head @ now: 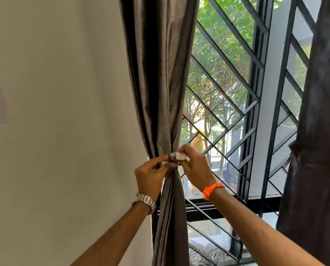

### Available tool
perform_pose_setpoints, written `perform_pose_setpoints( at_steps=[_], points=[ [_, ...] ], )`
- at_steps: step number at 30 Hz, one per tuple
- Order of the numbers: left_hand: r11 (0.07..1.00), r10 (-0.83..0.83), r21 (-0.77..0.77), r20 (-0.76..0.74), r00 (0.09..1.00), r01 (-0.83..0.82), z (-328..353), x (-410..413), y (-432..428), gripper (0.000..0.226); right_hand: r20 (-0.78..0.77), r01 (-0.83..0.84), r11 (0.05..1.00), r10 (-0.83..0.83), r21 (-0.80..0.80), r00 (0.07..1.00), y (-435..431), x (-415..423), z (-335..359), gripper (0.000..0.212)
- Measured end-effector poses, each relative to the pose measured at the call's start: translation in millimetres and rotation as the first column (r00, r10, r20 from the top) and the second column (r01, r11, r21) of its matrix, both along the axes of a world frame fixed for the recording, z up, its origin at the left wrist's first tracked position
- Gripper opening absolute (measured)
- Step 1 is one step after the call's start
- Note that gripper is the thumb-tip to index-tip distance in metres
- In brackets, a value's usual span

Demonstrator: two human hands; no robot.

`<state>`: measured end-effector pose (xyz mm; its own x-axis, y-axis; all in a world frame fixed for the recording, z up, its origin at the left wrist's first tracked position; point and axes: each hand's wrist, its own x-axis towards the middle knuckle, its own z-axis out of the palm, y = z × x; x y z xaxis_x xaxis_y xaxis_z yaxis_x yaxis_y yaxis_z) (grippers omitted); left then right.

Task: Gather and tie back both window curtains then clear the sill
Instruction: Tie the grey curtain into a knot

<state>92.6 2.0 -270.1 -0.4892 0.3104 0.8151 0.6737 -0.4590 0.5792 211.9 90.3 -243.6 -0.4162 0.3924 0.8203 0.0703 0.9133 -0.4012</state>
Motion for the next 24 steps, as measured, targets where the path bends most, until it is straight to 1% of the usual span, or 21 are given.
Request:
perform_pose_setpoints(
  at_steps=[2, 4, 7, 8, 10, 12, 13, 16, 18, 20, 21, 22, 23, 24],
  points=[
    [0.997, 0.001, -0.073, 0.017, 1.000, 0.000, 0, -5, 0, 0.025, 0.033, 0.019, 0.998, -0.021, 0.058, 0.999, 3, -3, 5, 0.015],
    [0.983, 0.005, -0.182, -0.029, 1.000, -0.010, 4, -9, 1, 0.020, 0.072, 0.018, 0.994, -0.026, 0.105, 0.997, 7, -5, 9, 0.011],
    [0.931, 0.035, -0.347, -0.223, 0.974, -0.113, 16, -14, 2, 0.030, 0.105, 0.000, 0.984, -0.019, 0.177, 0.994, 13, -9, 15, 0.006],
    [0.905, 0.055, -0.387, -0.310, 0.949, -0.179, 21, -15, 1, 0.031, 0.114, 0.009, 0.979, -0.033, 0.202, 0.993, 14, -11, 16, 0.008],
    [0.844, 0.101, -0.423, -0.478, 0.873, -0.330, 29, -17, -2, 0.035, 0.142, 0.077, 0.968, -0.113, 0.240, 0.983, 16, -15, 15, 0.012],
    [0.804, 0.119, -0.415, -0.590, 0.799, -0.426, 34, -18, -3, 0.033, 0.189, 0.150, 0.951, -0.205, 0.271, 0.960, 20, -19, 14, 0.017],
    [0.796, 0.107, -0.416, -0.618, 0.779, -0.439, 38, -18, -2, 0.029, 0.227, 0.166, 0.945, -0.233, 0.281, 0.946, 21, -20, 15, 0.020],
    [0.808, 0.070, -0.415, -0.636, 0.769, -0.417, 46, -13, -1, 0.016, 0.373, 0.181, 0.949, -0.272, 0.259, 0.887, 25, -25, 18, 0.016],
    [0.820, 0.104, -0.367, -0.658, 0.745, -0.439, 45, -11, 0, 0.014, 0.417, 0.197, 0.959, -0.266, 0.203, 0.869, 28, -28, 17, 0.016],
    [0.840, 0.174, -0.264, -0.696, 0.697, -0.473, 38, -9, -1, 0.013, 0.428, 0.193, 0.975, -0.220, 0.107, 0.877, 29, -31, 16, 0.013],
    [0.851, 0.204, -0.212, -0.709, 0.675, -0.480, 33, -8, -2, 0.017, 0.434, 0.183, 0.981, -0.192, 0.063, 0.880, 30, -33, 17, 0.011],
    [0.857, 0.228, -0.177, -0.712, 0.664, -0.484, 29, -7, -2, 0.026, 0.442, 0.174, 0.984, -0.167, 0.026, 0.881, 29, -34, 18, 0.013],
    [0.855, 0.239, -0.168, -0.713, 0.659, -0.491, 24, -7, -1, 0.035, 0.448, 0.182, 0.983, -0.153, -0.022, 0.881, 29, -37, 20, 0.018],
    [0.845, 0.243, -0.176, -0.715, 0.656, -0.506, 20, -7, 0, 0.040, 0.443, 0.205, 0.975, -0.150, -0.079, 0.884, 30, -39, 23, 0.022]
  ],
)
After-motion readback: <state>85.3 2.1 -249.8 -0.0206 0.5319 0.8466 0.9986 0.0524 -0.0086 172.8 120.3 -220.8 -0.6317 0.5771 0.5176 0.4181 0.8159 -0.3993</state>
